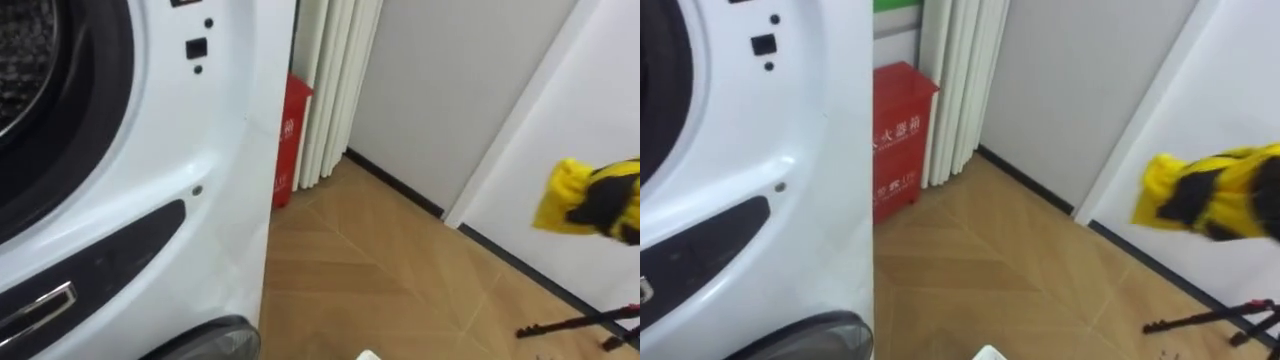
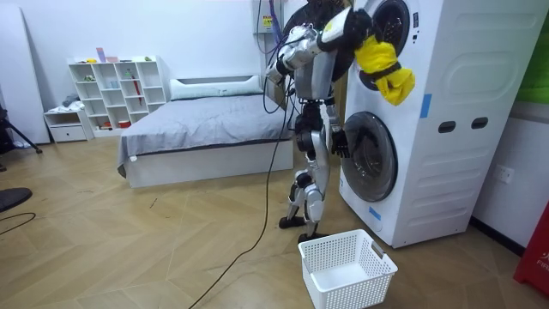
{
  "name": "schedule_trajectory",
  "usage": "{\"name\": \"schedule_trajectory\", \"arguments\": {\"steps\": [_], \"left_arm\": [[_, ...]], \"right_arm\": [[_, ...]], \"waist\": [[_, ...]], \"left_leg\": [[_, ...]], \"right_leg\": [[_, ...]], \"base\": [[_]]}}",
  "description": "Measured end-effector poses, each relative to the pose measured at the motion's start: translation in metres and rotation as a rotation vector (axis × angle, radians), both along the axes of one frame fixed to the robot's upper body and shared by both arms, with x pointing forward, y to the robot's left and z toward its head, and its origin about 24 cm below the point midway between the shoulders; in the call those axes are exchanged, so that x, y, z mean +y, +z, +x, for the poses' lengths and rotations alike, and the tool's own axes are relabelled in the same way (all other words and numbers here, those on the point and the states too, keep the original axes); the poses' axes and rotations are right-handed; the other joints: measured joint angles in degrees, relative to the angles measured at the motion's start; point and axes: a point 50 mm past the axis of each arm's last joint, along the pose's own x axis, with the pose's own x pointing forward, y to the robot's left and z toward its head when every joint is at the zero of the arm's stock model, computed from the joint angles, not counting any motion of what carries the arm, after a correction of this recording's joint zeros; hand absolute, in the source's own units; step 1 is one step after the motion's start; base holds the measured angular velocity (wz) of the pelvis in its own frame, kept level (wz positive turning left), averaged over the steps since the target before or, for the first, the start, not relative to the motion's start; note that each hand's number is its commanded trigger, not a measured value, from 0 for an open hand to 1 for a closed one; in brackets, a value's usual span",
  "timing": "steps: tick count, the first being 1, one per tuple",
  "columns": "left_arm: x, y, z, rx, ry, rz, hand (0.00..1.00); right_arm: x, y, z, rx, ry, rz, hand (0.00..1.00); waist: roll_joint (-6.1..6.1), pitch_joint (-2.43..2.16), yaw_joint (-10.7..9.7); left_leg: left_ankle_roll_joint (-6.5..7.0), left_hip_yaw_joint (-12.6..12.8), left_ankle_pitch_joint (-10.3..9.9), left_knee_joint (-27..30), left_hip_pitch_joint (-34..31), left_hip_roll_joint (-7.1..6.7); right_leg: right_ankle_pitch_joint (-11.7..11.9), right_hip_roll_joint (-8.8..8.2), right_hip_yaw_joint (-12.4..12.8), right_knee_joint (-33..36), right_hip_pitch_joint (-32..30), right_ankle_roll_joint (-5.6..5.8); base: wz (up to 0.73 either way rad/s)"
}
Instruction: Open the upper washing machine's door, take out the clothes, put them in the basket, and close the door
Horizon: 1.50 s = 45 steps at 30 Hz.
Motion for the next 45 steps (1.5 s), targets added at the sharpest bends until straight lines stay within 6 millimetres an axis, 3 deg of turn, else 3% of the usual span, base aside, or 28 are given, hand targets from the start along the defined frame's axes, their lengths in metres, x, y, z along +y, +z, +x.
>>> {"name": "schedule_trajectory", "arguments": {"steps": [5,7,8,9,11,13,14,19,23,27,33,39,45], "left_arm": [[-0.012,-0.002,0.015,-0.003,-0.095,-0.041,0.00],[-0.017,-0.002,0.019,-0.003,-0.124,-0.052,0.00],[-0.019,-0.003,0.020,0.005,-0.142,-0.057,0.00],[-0.022,-0.004,0.021,0.005,-0.150,-0.068,0.00],[-0.025,-0.004,0.025,-0.007,-0.162,-0.082,0.00],[-0.027,-0.004,0.026,-0.009,-0.172,-0.086,0.00],[-0.029,-0.004,0.029,-0.015,-0.177,-0.093,0.00],[-0.035,-0.003,0.037,-0.043,-0.189,-0.127,0.00],[-0.052,-0.004,0.050,-0.090,-0.152,-0.185,0.00],[-0.062,-0.003,0.063,-0.138,-0.137,-0.220,0.00],[-0.071,0.000,0.076,-0.179,-0.138,-0.246,0.00],[-0.074,0.000,0.078,-0.186,-0.141,-0.250,0.00],[-0.076,0.002,0.081,-0.223,-0.123,-0.240,0.00]], "right_arm": [[0.007,-0.050,0.011,0.187,0.058,0.140,1.00],[0.010,-0.072,0.014,0.259,0.070,0.195,1.00],[0.009,-0.092,0.018,0.315,0.055,0.258,1.00],[0.006,-0.113,0.018,0.382,0.023,0.306,1.00],[0.007,-0.132,0.017,0.455,0.008,0.337,1.00],[0.012,-0.141,0.020,0.487,0.022,0.350,1.00],[0.012,-0.148,0.023,0.501,0.019,0.372,1.00],[0.018,-0.173,0.028,0.580,0.013,0.415,1.00],[0.024,-0.198,0.027,0.634,-0.055,0.462,1.00],[0.031,-0.212,0.025,0.662,-0.098,0.497,1.00],[0.030,-0.221,0.028,0.651,-0.196,0.511,1.00],[0.026,-0.222,0.028,0.610,-0.258,0.529,1.00],[0.033,-0.227,0.028,0.595,-0.277,0.558,1.00]], "waist": [[2.89,0.03,1.7],[4.40,0.52,2.0],[5.24,0.59,1.9],[6.15,0.08,1.9],[7.50,0.18,2.1],[8.95,0.08,2.2],[9.62,0.26,2.1],[10.91,0.34,3.0],[12.82,0.22,3.4],[13.26,0.35,3.3],[14.13,0.36,3.4],[15.01,0.47,3.5],[14.92,0.63,3.4]], "left_leg": [[0.35,0.4,-0.3,1.3,-2.8,-0.31],[0.41,0.5,-0.4,1.6,-3.6,-0.44],[0.41,0.4,-0.4,1.9,-4.1,-0.37],[0.42,0.0,-0.4,2.1,-4.8,-0.32],[0.48,-0.7,-0.3,2.3,-5.6,-0.36],[0.59,-1.1,0.0,2.4,-6.7,-0.52],[0.66,-1.3,0.2,2.5,-7.2,-0.57],[0.81,-2.4,1.0,2.4,-8.9,-1.19],[1.07,-3.4,1.2,3.5,-11.4,-1.35],[1.59,-5.4,1.9,3.7,-13.4,-2.73],[2.06,-7.1,2.6,4.2,-16.1,-3.38],[2.29,-7.6,3.0,4.2,-17.8,-4.03],[2.43,-7.6,3.5,4.0,-19.3,-4.54]], "right_leg": [[0.4,-0.15,0.7,0.7,-2.7,0.38],[0.4,-0.23,0.9,0.7,-3.5,0.53],[0.4,-0.33,0.6,0.7,-3.7,0.55],[0.4,-0.48,0.2,0.7,-4.3,0.54],[0.4,-0.69,-0.3,0.9,-4.9,0.48],[0.3,-0.90,-0.5,1.2,-6.0,0.45],[0.3,-1.10,-0.8,1.3,-6.4,0.44],[-0.2,-1.66,-1.6,2.3,-8.5,0.26],[-0.1,-2.51,-3.1,3.3,-10.5,0.31],[-2.5,-3.87,-5.0,7.1,-13.8,0.35],[-2.8,-5.30,-7.0,8.2,-16.1,0.48],[-3.4,-5.94,-7.5,9.7,-18.5,0.49],[-3.9,-6.34,-7.4,11.0,-20.6,0.53]], "base": [[-0.08],[-0.06],[0.08],[0.12],[0.16],[0.12],[0.14],[0.11],[0.17],[0.33],[0.22],[0.07],[0.03]]}}
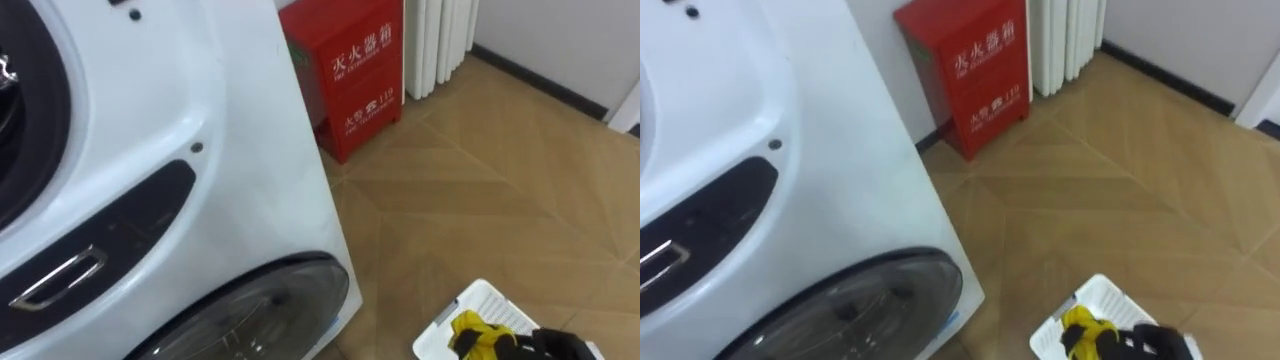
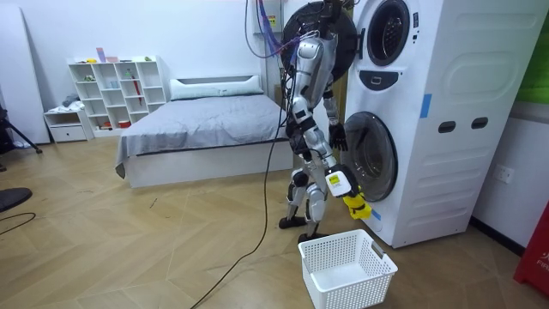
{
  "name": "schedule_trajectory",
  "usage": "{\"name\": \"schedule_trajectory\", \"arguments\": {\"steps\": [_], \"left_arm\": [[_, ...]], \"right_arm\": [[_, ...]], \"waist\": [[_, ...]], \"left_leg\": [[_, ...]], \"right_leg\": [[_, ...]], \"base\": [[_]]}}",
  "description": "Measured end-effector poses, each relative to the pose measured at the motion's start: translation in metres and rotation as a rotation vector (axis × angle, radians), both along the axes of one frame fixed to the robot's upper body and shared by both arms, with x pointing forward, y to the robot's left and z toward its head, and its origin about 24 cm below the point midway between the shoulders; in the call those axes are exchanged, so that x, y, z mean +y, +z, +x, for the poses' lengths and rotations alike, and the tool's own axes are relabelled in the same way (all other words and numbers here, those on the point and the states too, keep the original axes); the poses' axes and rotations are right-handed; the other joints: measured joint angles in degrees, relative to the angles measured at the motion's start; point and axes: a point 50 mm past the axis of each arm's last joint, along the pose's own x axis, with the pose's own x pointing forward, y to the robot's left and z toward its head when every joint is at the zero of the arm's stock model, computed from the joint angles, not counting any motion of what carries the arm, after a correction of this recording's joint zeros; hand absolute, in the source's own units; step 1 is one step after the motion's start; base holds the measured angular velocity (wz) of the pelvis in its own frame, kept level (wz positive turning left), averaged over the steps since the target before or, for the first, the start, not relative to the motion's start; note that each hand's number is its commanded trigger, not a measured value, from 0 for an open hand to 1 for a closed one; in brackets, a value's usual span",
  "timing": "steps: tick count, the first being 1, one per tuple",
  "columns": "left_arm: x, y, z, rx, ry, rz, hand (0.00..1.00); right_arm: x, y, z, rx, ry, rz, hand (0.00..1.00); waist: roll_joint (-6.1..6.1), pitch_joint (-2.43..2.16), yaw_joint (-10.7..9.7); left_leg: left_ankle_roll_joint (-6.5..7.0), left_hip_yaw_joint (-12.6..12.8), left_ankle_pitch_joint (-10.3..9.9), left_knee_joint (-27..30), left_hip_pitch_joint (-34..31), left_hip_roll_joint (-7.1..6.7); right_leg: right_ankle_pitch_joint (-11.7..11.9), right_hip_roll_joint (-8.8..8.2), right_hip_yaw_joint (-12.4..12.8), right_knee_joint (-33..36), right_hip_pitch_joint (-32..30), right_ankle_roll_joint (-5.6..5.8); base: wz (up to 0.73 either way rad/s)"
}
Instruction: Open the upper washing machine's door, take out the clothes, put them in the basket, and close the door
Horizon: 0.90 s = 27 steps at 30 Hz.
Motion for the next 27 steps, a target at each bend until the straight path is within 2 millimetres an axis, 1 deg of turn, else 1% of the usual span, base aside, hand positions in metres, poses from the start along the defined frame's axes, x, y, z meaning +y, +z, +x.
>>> {"name": "schedule_trajectory", "arguments": {"steps": [1,2,3,7,12,18,21,27], "left_arm": [[0.000,0.000,0.000,-0.001,0.012,-0.004,0.00],[0.000,0.000,0.000,-0.006,0.033,-0.012,0.00],[-0.001,0.000,0.000,-0.011,0.051,-0.021,0.00],[-0.003,0.000,0.002,-0.022,0.068,-0.018,0.00],[-0.005,0.000,0.001,-0.024,0.102,-0.035,0.00],[-0.004,0.000,0.001,-0.021,0.106,-0.035,0.00],[-0.005,-0.002,-0.004,-0.005,0.082,-0.019,0.00],[-0.005,-0.004,-0.008,0.005,0.083,-0.015,0.00]], "right_arm": [[0.001,0.000,0.000,-0.001,0.000,0.002,1.00],[0.002,-0.001,0.000,0.000,0.000,0.003,0.27],[0.003,0.000,0.002,-0.004,0.003,0.000,0.00],[0.003,0.002,0.004,-0.017,-0.002,-0.009,0.00],[0.001,0.003,0.005,-0.031,-0.018,-0.022,0.00],[-0.009,0.015,0.015,-0.087,-0.101,-0.060,0.00],[-0.009,0.020,0.022,-0.113,-0.113,-0.079,0.00],[-0.009,0.021,0.023,-0.117,-0.124,-0.090,0.00]], "waist": [[0.00,0.08,0.0],[-0.04,0.12,0.0],[-0.05,0.13,0.0],[-0.06,0.14,0.0],[-0.09,0.17,-0.2],[-0.09,0.16,-0.2],[-0.06,0.15,-0.1],[-0.06,0.15,-0.1]], "left_leg": [[0.00,-0.1,0.0,0.0,-0.1,-0.02],[0.00,-0.2,0.1,0.0,-0.3,-0.16],[0.01,-0.3,0.2,-0.1,-0.5,-0.26],[0.07,-0.5,0.8,-0.5,-0.9,-0.63],[0.09,-0.5,0.9,-0.7,-1.7,-0.75],[0.09,-0.3,0.9,-0.6,-3.0,-0.87],[0.09,0.1,0.9,-0.6,-3.0,-0.80],[0.09,0.2,0.9,-0.6,-3.0,-0.82]], "right_leg": [[0.0,-0.02,0.0,0.0,-0.1,0.01],[0.0,-0.03,0.0,0.1,-0.3,0.01],[0.0,-0.03,0.2,0.2,-0.7,0.02],[0.1,-0.14,0.6,0.0,-1.0,0.15],[0.2,-0.18,0.9,0.0,-2.0,0.26],[-0.2,-0.17,1.7,1.0,-3.8,0.53],[-0.2,-0.15,1.6,1.0,-3.8,0.45],[-0.4,-0.20,1.2,1.1,-3.8,0.22]], "base": [[0.00],[0.00],[0.00],[0.00],[-0.01],[-0.05],[-0.03],[0.04]]}}
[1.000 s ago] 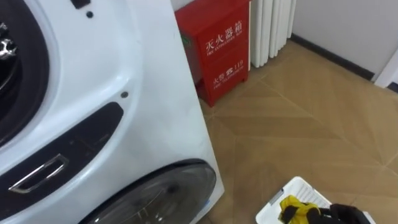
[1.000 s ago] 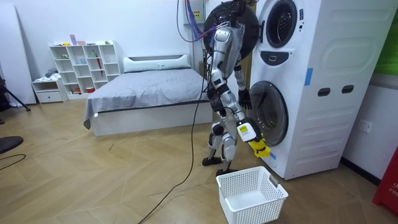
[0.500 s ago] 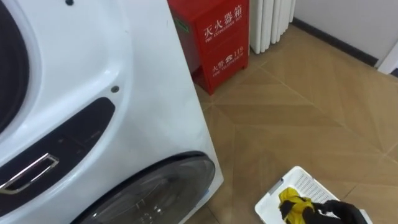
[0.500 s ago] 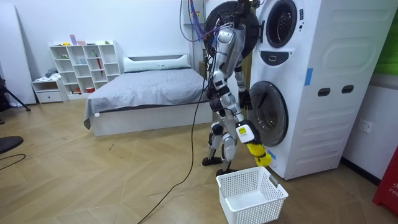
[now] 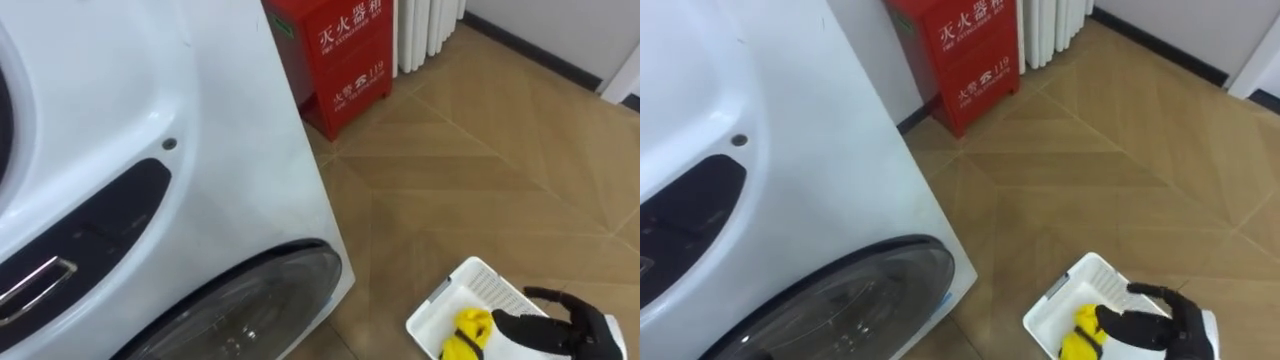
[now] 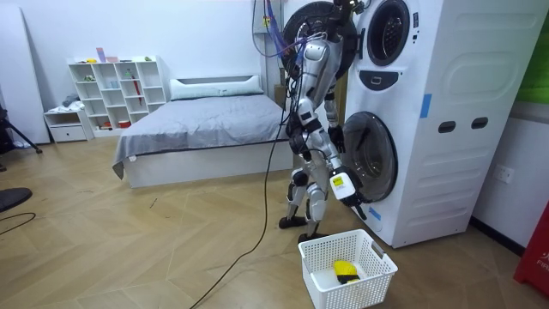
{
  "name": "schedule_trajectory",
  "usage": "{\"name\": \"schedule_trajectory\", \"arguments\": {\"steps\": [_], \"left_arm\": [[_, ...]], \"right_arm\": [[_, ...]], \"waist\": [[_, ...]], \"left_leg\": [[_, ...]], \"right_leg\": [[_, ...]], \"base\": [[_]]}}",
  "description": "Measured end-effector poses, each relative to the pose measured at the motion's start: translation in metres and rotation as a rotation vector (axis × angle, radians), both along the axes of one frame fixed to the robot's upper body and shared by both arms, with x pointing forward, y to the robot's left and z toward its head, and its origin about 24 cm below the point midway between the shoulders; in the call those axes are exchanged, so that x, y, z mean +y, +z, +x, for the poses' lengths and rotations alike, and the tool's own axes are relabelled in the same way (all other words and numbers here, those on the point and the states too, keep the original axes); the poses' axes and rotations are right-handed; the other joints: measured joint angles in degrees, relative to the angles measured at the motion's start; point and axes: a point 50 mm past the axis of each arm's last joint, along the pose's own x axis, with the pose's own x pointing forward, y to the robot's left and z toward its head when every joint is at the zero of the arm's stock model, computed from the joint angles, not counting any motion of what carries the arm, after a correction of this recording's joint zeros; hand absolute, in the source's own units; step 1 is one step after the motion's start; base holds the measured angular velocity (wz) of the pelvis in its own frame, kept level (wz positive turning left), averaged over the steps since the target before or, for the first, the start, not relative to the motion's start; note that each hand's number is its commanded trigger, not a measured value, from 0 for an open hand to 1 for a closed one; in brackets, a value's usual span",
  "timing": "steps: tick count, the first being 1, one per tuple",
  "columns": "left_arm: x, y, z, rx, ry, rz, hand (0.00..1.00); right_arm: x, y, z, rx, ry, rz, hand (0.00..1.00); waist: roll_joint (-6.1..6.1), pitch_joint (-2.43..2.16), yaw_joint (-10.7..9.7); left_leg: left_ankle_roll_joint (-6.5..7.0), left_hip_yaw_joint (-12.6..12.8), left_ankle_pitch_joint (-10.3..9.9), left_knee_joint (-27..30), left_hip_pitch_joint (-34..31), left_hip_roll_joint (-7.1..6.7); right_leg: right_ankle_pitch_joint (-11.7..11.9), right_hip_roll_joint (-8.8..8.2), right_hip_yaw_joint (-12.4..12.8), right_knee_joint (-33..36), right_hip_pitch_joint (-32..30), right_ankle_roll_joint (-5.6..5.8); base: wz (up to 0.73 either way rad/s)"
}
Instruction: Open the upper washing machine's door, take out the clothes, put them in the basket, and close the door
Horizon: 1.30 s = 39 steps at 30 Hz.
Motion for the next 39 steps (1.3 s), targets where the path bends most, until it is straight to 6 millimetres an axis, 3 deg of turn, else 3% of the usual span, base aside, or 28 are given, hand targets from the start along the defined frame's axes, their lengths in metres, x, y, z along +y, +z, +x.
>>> {"name": "schedule_trajectory", "arguments": {"steps": [11,16,17,19,21,23,26,27,29,33,39], "left_arm": [[0.000,-0.001,-0.003,0.004,0.001,-0.002,0.00],[0.000,-0.001,-0.006,0.004,0.003,-0.007,0.00],[0.001,-0.002,-0.009,0.010,-0.005,-0.001,0.00],[0.002,-0.004,-0.019,0.030,0.001,0.000,0.00],[0.006,-0.007,-0.035,0.063,-0.007,0.020,0.00],[0.010,-0.009,-0.046,0.090,-0.007,0.031,0.00],[0.019,-0.011,-0.065,0.132,0.006,0.058,0.00],[0.023,-0.012,-0.075,0.151,0.038,0.064,0.00],[0.028,-0.012,-0.085,0.169,0.088,0.071,0.00],[0.034,-0.012,-0.094,0.179,0.154,0.085,0.00],[0.038,-0.012,-0.101,0.210,0.206,0.097,0.00]], "right_arm": [[0.002,-0.003,-0.005,0.011,0.008,0.001,0.00],[-0.003,-0.016,-0.022,0.064,-0.023,0.045,0.00],[-0.004,-0.024,-0.032,0.103,-0.040,0.071,0.00],[-0.006,-0.038,-0.051,0.172,-0.075,0.116,0.00],[-0.010,-0.056,-0.081,0.258,-0.145,0.188,0.00],[-0.011,-0.068,-0.107,0.335,-0.197,0.230,0.00],[-0.002,-0.087,-0.148,0.469,-0.279,0.319,0.00],[0.003,-0.092,-0.159,0.500,-0.300,0.355,0.00],[0.010,-0.097,-0.174,0.534,-0.333,0.399,0.00],[0.023,-0.104,-0.189,0.601,-0.328,0.454,0.00],[0.043,-0.109,-0.182,0.648,-0.165,0.473,0.00]], "waist": [[0.00,-0.03,0.4],[-0.22,0.02,0.1],[-0.93,0.23,0.2],[-1.84,0.25,0.8],[-2.68,-0.57,1.6],[-3.50,-0.57,1.6],[-6.29,-0.67,3.5],[-7.36,-0.46,4.4],[-8.32,-0.82,4.9],[-9.64,-0.80,8.2],[-10.84,-0.63,10.9]], "left_leg": [[-0.03,-0.6,0.0,0.1,2.2,0.08],[-0.17,-3.4,0.1,-0.2,4.2,0.19],[-0.48,-4.1,0.3,-0.3,5.4,0.23],[-0.51,-4.8,0.4,-1.0,7.2,0.57],[-0.55,-7.7,0.4,-1.1,8.7,0.90],[-0.80,-9.7,0.6,-1.3,10.0,1.02],[-1.09,-11.9,0.8,-2.2,12.6,1.03],[-1.10,-12.9,0.8,-2.3,13.7,1.10],[-1.12,-14.6,0.8,-2.4,15.0,1.38],[-1.14,-17.4,0.8,-2.8,17.0,1.49],[-1.13,-17.5,0.8,-3.5,19.2,1.80]], "right_leg": [[-0.7,-0.02,-0.5,0.5,2.2,-0.38],[-1.2,-0.94,-3.5,-0.5,5.3,-0.61],[-1.5,-0.94,-3.7,-1.0,7.1,-0.46],[-1.9,-1.05,-5.0,-2.2,9.7,-0.28],[-2.0,-1.58,-7.5,-3.8,12.3,-0.54],[-2.1,-2.14,-9.8,-5.2,14.7,-0.76],[-2.7,-2.79,-12.6,-5.7,17.9,-1.75],[-3.0,-2.97,-13.5,-6.2,19.4,-1.82],[-2.7,-2.96,-14.9,-8.3,22.2,-1.87],[-2.2,-3.00,-16.5,-11.5,26.2,-1.45],[-1.9,-3.26,-17.7,-13.5,29.2,-1.10]], "base": [[0.02],[0.29],[0.47],[0.30],[0.40],[0.63],[0.50],[0.41],[0.42],[0.36],[0.10]]}}
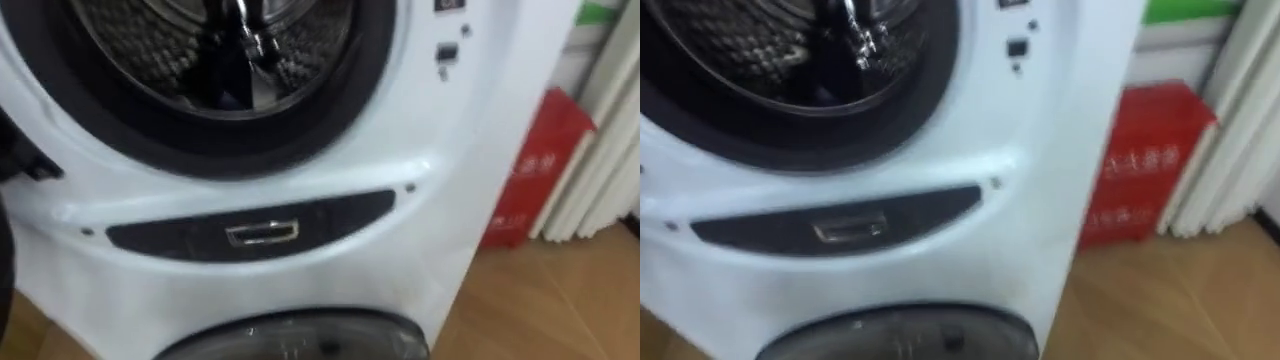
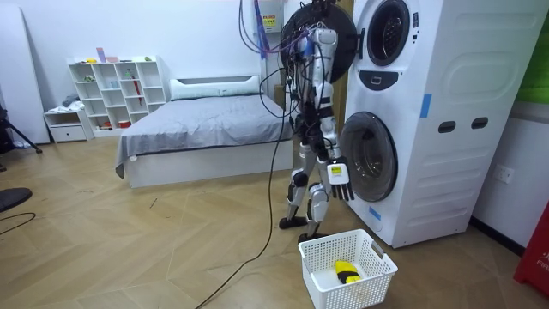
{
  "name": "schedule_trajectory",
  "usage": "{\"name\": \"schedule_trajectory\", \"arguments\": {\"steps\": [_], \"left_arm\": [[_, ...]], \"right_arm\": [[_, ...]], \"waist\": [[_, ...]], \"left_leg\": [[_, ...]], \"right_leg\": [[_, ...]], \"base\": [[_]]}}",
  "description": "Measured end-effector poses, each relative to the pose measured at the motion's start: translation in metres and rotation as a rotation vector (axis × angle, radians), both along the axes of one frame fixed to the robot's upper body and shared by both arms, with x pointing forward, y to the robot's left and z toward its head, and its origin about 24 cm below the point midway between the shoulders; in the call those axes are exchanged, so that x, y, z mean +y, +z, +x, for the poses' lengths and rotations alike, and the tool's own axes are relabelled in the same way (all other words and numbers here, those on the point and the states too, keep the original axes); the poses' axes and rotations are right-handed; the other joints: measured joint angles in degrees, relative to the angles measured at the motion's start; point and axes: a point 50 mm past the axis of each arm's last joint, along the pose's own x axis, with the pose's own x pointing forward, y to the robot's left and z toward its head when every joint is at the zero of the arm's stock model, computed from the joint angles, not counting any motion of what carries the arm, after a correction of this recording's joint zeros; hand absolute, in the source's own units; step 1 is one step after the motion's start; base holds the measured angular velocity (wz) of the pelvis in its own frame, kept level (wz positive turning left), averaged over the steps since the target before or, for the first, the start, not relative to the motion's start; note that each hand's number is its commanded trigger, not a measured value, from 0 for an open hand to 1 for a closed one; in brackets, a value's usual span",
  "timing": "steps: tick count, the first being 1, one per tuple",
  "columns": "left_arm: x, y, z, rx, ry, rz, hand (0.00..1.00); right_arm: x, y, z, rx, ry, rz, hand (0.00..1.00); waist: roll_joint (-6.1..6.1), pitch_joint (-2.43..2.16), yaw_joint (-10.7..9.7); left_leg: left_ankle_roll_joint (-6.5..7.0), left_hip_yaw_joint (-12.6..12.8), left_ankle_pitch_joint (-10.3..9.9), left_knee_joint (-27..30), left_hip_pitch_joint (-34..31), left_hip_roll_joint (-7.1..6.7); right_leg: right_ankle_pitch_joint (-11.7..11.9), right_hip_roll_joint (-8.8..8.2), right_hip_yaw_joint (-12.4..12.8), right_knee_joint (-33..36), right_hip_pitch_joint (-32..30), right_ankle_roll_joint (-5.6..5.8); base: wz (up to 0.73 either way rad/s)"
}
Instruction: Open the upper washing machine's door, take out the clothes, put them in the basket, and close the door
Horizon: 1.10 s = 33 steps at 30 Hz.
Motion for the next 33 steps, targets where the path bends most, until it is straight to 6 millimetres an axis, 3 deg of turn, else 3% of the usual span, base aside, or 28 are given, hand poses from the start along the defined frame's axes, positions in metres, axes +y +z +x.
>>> {"name": "schedule_trajectory", "arguments": {"steps": [3,13,16,22,25,27,29,31,32,33], "left_arm": [[-0.001,-0.001,-0.004,0.003,0.033,0.002,0.00],[0.000,-0.001,-0.015,0.028,0.041,0.012,0.00],[0.001,-0.001,-0.017,0.042,0.045,0.015,0.00],[0.003,0.000,-0.018,0.056,0.061,0.022,0.00],[0.008,0.001,-0.017,0.061,0.048,0.040,0.00],[0.009,0.001,-0.015,0.060,0.023,0.043,0.00],[0.011,0.002,-0.008,0.044,0.016,0.039,0.00],[0.006,0.001,-0.002,0.029,0.011,0.019,0.00],[0.004,0.001,-0.001,0.025,0.009,0.008,0.00],[0.003,0.001,0.001,0.020,0.005,0.005,0.00]], "right_arm": [[0.009,-0.002,0.003,0.013,0.115,0.019,0.00],[0.011,-0.003,-0.003,0.036,0.162,0.038,0.00],[0.011,-0.003,-0.005,0.043,0.158,0.037,0.00],[0.011,-0.004,-0.006,0.067,0.182,0.031,0.00],[0.012,-0.004,-0.005,0.071,0.222,0.032,0.00],[0.011,-0.003,0.004,0.063,0.277,0.022,0.00],[0.009,-0.002,0.006,0.064,0.300,0.014,0.00],[0.004,-0.001,0.006,0.070,0.305,-0.003,0.00],[0.001,0.000,0.004,0.074,0.307,-0.017,0.00],[0.001,0.000,0.003,0.075,0.307,-0.019,0.00]], "waist": [[-0.32,0.22,0.8],[-1.09,0.11,2.5],[-1.29,0.33,3.2],[-1.57,0.39,3.4],[-1.44,0.20,3.4],[-1.70,0.26,3.4],[-1.23,0.20,3.0],[-0.92,0.42,3.0],[0.18,0.27,2.8],[0.50,0.28,2.4]], "left_leg": [[0.00,-1.1,0.0,-0.1,0.6,-0.02],[-0.01,-2.5,0.0,-0.1,1.0,0.02],[-0.04,-2.4,0.0,-0.1,1.9,0.05],[-0.78,-2.7,-1.7,2.4,2.6,0.73],[-1.75,-2.5,-4.5,8.4,1.1,1.66],[-2.91,-2.7,-5.6,17.7,-3.4,2.50],[-3.03,-3.1,-5.6,25.4,-7.4,3.61],[-3.53,-3.5,-5.2,34.6,-10.0,4.92],[-4.45,-3.8,-4.7,40.7,-10.0,5.64],[-4.63,-4.2,-4.6,42.9,-9.6,5.90]], "right_leg": [[0.2,-0.31,-1.4,-0.7,1.6,-0.05],[0.1,-0.31,-2.6,-2.0,3.3,-0.02],[0.0,-0.30,-2.7,-2.0,4.1,-0.12],[-1.4,0.45,-2.3,-0.6,4.8,-0.62],[-3.2,1.01,-2.4,3.3,4.1,-1.46],[-3.9,1.20,-2.5,5.4,2.7,-2.41],[-3.8,1.87,-2.8,5.5,2.3,-3.21],[-4.6,2.65,-2.9,7.3,1.8,-4.09],[-5.0,3.45,-3.0,8.3,1.7,-4.55],[-5.1,3.68,-3.2,8.4,1.7,-4.66]], "base": [[0.15],[0.10],[0.00],[-0.01],[-0.08],[-0.23],[-0.13],[-0.15],[-0.07],[0.09]]}}
